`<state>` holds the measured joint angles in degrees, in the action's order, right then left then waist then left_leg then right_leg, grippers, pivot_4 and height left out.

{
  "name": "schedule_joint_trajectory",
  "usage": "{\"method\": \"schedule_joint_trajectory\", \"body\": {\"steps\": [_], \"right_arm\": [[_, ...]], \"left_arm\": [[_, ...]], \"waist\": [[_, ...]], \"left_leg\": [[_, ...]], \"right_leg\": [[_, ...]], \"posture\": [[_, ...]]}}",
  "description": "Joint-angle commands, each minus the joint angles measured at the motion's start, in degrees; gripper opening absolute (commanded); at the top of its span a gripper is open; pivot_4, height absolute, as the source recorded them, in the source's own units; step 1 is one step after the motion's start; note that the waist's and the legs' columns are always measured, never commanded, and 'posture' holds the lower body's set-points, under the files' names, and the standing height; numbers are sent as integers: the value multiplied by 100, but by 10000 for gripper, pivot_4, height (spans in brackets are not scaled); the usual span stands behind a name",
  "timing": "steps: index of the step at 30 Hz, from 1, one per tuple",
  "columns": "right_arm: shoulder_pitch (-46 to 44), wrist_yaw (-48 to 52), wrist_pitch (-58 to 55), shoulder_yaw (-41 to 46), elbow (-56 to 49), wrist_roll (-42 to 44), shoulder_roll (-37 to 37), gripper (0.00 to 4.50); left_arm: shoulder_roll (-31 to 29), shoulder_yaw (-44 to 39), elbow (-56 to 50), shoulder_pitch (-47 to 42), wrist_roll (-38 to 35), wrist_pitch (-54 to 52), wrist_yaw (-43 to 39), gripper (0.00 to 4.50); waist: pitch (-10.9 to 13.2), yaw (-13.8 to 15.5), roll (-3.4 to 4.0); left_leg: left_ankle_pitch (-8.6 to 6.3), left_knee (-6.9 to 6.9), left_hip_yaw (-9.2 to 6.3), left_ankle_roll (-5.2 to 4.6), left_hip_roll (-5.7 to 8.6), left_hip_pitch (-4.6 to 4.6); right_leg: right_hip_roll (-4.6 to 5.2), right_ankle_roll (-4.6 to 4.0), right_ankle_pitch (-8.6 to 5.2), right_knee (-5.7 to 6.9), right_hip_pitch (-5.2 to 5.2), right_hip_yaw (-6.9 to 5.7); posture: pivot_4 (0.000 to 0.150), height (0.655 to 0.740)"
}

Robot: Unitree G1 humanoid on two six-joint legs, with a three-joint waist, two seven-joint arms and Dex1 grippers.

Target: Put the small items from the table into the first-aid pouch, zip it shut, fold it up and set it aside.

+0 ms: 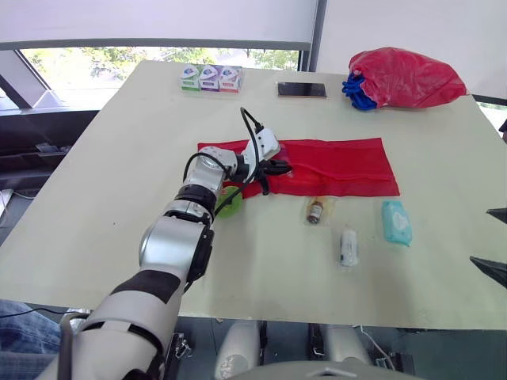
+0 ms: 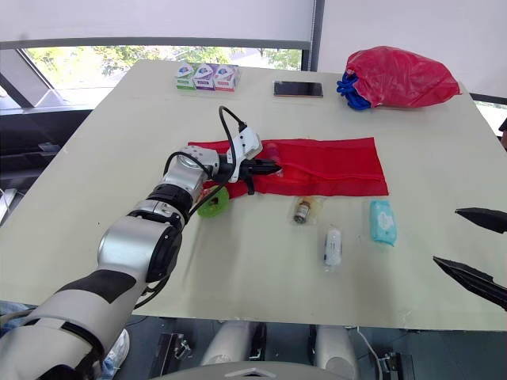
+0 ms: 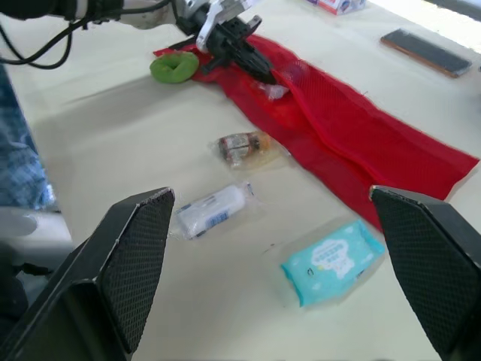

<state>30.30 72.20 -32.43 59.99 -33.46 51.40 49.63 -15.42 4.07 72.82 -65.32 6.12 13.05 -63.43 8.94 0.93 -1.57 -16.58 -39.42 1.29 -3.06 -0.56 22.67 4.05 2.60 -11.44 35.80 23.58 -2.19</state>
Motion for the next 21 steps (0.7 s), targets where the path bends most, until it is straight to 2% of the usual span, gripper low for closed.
{"method": "schedule_joint_trajectory", "body": {"steps": [1,5,9,12,13,17,21], "right_arm": [[131,-310,63,-175,-557,-69,-168,44301],[209,-1152,172,-957,-1269,-436,-693,44301],[278,-2143,112,-2245,-1874,-1067,-1227,44301],[284,-2723,-49,-3087,-2108,-1436,-1365,44301],[288,-2817,-66,-3213,-2142,-1488,-1371,44301],[-90,-3991,-462,-4730,-2037,-2382,-1627,44301],[-148,-4392,-424,-5408,-1739,-2983,-1682,44301]], "left_arm": [[56,4,-63,-141,-8,75,-20,0],[81,-1,-79,-121,5,86,-37,0],[133,16,-91,-137,21,116,-46,0],[162,28,-92,-156,24,139,-36,0],[165,31,-92,-158,20,140,-36,0],[208,46,-113,-181,13,172,-53,0],[218,26,-127,-191,-10,183,-50,0]], "waist": [[0,0,0],[-3,7,-7],[-4,4,-2],[-4,6,-3],[-4,4,-3],[-6,2,-6],[-6,11,-6]], "left_leg": [[0,0,-1,0,0,0],[0,0,-2,0,-1,0],[0,-1,-2,1,-2,3],[0,-8,-1,1,0,4],[0,-9,-1,1,0,5],[1,-10,-2,1,-1,4],[0,-10,-3,1,1,5]], "right_leg": [[0,0,0,0,0,0],[0,1,-1,1,0,-2],[0,1,-1,2,2,-3],[1,1,-1,3,2,-3],[1,1,-1,3,2,-3],[-1,0,-1,5,2,-4],[-1,-1,-2,5,2,-5]], "posture": [[1500,7400],[1500,7400],[1500,7400],[1500,7400],[1500,7400],[1500,7400],[1500,7400]]}}
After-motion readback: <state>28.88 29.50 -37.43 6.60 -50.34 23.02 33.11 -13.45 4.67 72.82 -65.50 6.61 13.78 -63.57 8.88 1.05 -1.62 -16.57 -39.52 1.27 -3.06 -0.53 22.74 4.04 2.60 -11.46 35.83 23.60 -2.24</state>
